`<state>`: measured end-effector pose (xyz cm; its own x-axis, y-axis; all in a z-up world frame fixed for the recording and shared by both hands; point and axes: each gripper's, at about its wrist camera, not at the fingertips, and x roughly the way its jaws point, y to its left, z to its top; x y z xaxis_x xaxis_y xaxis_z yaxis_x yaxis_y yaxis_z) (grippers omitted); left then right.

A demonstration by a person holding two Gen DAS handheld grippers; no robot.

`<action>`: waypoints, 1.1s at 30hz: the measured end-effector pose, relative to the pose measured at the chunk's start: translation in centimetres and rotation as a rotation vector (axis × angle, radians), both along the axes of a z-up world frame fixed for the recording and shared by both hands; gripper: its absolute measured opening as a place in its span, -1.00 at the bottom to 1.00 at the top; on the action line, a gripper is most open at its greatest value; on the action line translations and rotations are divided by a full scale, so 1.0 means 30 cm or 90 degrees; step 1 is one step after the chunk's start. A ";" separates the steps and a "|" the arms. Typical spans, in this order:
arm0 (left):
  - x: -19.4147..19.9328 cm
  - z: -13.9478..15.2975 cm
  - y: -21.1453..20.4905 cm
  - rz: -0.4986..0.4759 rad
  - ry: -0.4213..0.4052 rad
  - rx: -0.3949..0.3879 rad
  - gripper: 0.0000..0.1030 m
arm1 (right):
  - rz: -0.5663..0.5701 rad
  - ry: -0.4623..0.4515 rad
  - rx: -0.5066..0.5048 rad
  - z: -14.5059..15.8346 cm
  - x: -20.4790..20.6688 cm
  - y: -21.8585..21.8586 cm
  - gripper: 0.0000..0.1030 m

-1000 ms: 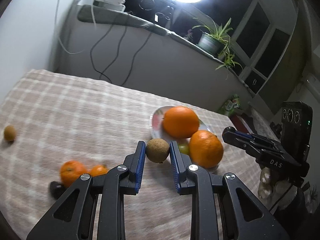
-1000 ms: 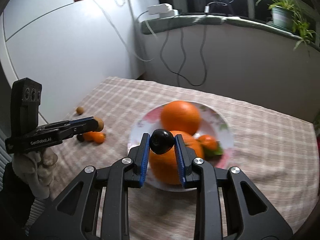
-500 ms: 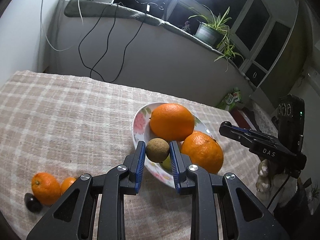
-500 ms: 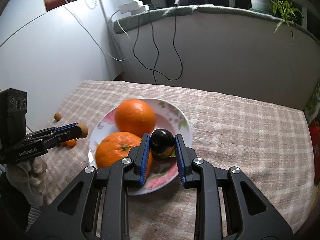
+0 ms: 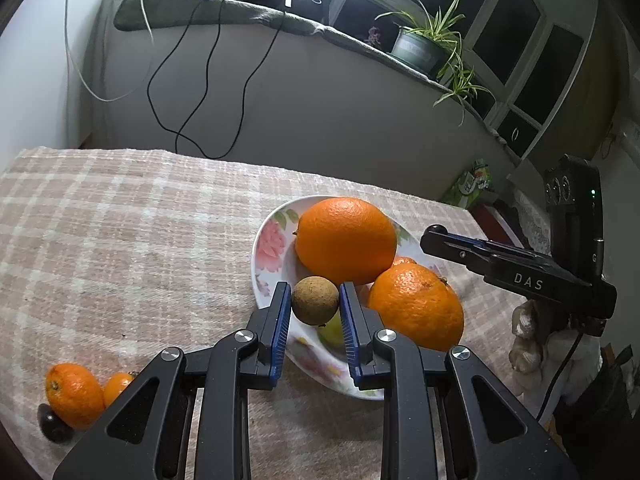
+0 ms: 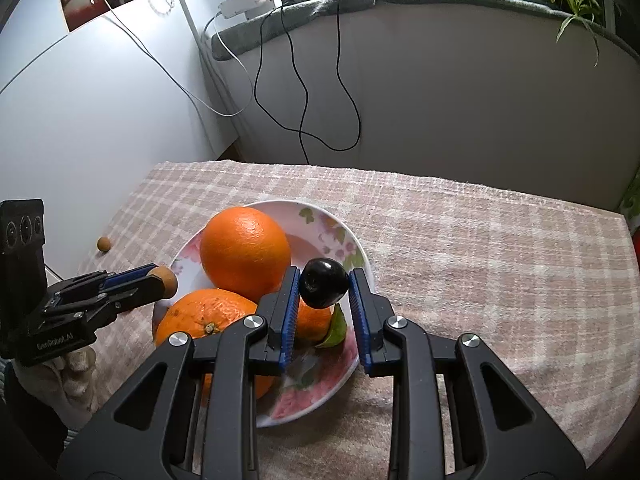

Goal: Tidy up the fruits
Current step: 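Carry the kiwi with the left gripper into the plate while the right gripper carries the dark plum there, then open the left gripper over the plate while the right gripper releases the dark plum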

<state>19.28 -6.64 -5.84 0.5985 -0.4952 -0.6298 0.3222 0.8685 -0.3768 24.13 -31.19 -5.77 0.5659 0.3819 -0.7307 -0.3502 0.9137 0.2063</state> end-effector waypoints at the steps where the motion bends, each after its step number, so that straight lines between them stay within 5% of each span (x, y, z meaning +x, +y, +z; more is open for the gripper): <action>1: 0.001 0.000 -0.002 -0.001 0.000 0.001 -0.55 | 0.000 0.000 -0.001 -0.002 0.002 0.002 -0.50; 14: 0.006 -0.001 -0.014 -0.005 0.002 0.007 -0.53 | 0.006 0.007 -0.008 -0.010 0.013 0.016 -0.49; 21: 0.007 0.003 -0.013 -0.001 0.004 0.003 -0.19 | -0.002 0.009 -0.002 -0.007 0.013 0.005 -0.46; 23: 0.006 0.004 -0.012 0.000 0.004 0.002 -0.19 | -0.006 0.006 0.003 -0.005 0.011 -0.002 0.02; 25: 0.005 0.005 -0.011 0.001 0.004 0.001 -0.19 | -0.008 -0.002 0.009 0.003 0.005 -0.008 0.21; 33: -0.008 0.006 -0.003 0.004 0.002 0.000 -0.17 | -0.015 -0.007 0.017 0.026 -0.010 -0.012 0.32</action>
<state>19.04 -6.71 -5.66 0.5992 -0.4916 -0.6319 0.3157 0.8704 -0.3778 23.82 -31.57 -4.99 0.5834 0.3881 -0.7135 -0.3312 0.9158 0.2273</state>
